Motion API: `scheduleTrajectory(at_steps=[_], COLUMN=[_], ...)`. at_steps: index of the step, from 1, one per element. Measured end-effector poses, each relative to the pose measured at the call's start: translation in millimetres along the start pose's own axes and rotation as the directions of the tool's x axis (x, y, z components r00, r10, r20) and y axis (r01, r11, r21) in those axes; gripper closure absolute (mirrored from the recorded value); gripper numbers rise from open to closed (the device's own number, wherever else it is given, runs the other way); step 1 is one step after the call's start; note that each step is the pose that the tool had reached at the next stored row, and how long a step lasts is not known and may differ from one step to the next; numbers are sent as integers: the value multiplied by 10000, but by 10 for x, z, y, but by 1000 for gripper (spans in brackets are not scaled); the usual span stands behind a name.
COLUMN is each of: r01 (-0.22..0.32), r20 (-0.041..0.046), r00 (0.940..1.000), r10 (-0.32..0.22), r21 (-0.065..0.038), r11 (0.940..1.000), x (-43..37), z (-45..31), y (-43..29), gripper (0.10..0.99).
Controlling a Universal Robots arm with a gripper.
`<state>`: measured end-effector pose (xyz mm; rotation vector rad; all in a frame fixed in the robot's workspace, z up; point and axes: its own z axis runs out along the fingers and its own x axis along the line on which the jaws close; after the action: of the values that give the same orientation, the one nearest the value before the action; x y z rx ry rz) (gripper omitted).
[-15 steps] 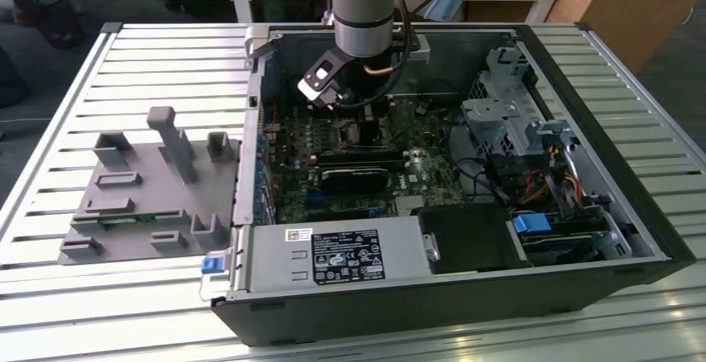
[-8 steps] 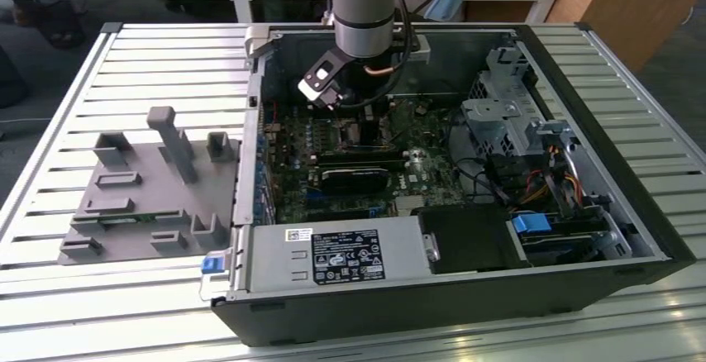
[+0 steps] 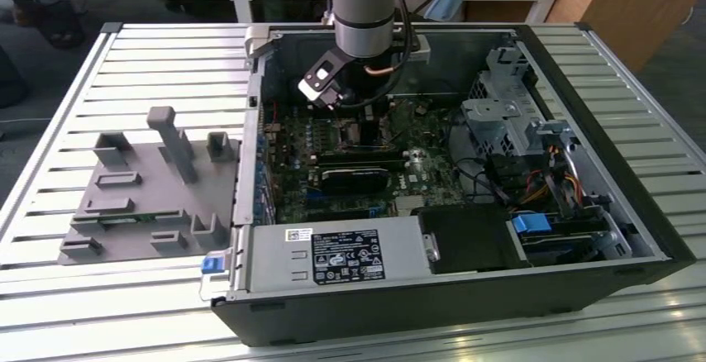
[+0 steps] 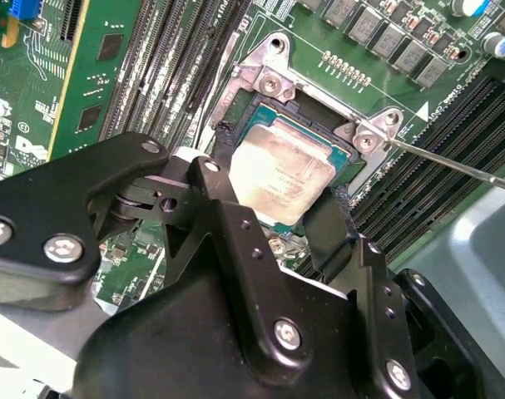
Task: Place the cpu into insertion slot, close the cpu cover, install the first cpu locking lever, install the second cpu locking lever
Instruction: 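Place the cpu into insertion slot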
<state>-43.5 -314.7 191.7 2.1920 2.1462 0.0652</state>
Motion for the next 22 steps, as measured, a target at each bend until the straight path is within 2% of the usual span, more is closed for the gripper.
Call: scheduleTrajectory(at_steps=[5,6,14,15,22], r01=[0,0,0,0,-1], r20=[4,3,-3,-1,0], r00=[10000,10000,10000,10000,10000], r10=[0,0,0,0,1], r21=[4,3,-2,-1,0], r11=[10000,10000,10000,10000,10000], x=[-1,0,1,1,-1], z=[0,0,3,1,-44], y=[4,6,10,10,13], gripper=[486,545,533,471,471])
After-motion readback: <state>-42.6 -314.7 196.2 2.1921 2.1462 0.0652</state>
